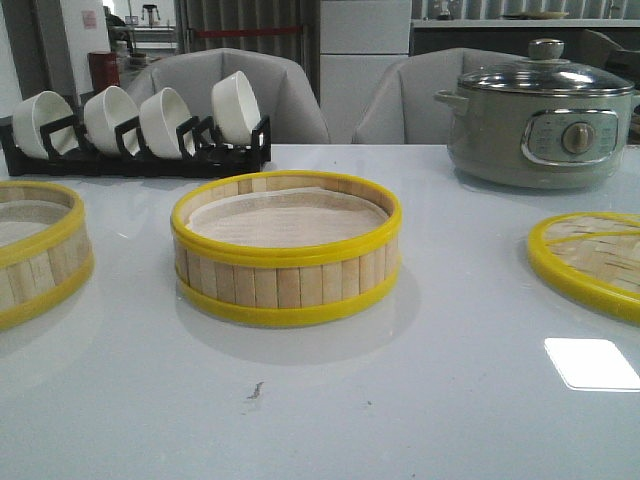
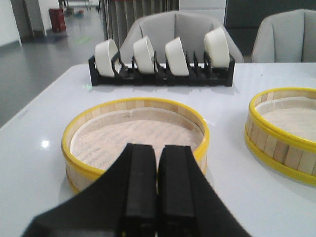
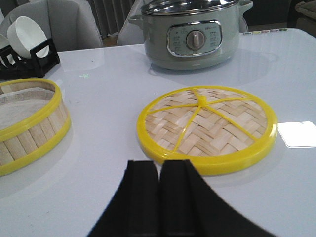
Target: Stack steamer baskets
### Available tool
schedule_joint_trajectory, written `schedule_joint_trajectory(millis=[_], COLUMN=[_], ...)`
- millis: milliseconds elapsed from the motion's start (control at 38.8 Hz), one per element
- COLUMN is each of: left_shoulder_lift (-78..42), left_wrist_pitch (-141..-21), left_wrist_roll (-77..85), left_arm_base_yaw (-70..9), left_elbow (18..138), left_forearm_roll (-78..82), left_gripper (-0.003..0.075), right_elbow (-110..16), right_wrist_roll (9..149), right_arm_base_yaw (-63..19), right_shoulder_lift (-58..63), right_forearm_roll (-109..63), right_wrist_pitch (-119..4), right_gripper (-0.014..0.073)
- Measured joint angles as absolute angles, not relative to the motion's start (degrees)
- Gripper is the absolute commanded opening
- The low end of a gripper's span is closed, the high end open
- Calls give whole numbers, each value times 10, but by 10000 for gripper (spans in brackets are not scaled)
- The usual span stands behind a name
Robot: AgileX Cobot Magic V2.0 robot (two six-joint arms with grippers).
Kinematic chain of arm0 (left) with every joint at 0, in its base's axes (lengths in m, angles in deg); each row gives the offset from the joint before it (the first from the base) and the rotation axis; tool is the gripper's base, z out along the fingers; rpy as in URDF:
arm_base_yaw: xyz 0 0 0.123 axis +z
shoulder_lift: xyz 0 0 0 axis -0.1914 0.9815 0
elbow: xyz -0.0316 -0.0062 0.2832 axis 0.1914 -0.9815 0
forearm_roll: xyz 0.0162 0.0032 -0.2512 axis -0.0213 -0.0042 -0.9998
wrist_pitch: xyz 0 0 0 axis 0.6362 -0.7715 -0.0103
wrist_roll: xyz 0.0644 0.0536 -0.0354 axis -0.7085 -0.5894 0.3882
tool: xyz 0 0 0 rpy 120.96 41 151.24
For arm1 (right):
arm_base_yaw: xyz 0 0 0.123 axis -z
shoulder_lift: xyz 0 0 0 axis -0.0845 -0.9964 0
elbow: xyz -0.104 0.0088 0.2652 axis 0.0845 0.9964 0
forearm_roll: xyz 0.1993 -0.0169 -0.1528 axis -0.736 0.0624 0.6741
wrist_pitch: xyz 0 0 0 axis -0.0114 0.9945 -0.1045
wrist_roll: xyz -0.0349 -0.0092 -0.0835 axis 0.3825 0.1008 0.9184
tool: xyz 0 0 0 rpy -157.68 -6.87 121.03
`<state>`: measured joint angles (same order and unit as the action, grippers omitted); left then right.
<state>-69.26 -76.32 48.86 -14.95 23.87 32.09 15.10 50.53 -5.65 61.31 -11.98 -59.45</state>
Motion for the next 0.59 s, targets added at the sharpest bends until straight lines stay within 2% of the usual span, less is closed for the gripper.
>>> schedule_joint_trajectory(millis=[154,386,592], left_shoulder_lift=[-543,-370,-314], left_wrist_pitch=[-808,-963,-1051], left_wrist_roll=[490,490,491], left_arm_base_yaw=[-150,-150,-150], left_elbow=[390,668,769], left_forearm_roll=[314,335,355], left_gripper=[85,85,85], right_elbow=[151,151,151], right_wrist_roll=[505,505,505], right_arm_base_yaw=[-56,-56,-56], right_shoulder_lift=[613,613,613], right_forearm_roll=[-120,-120,-120], right_wrist_pitch=[-595,-592,-591], right_gripper=[54,54,54])
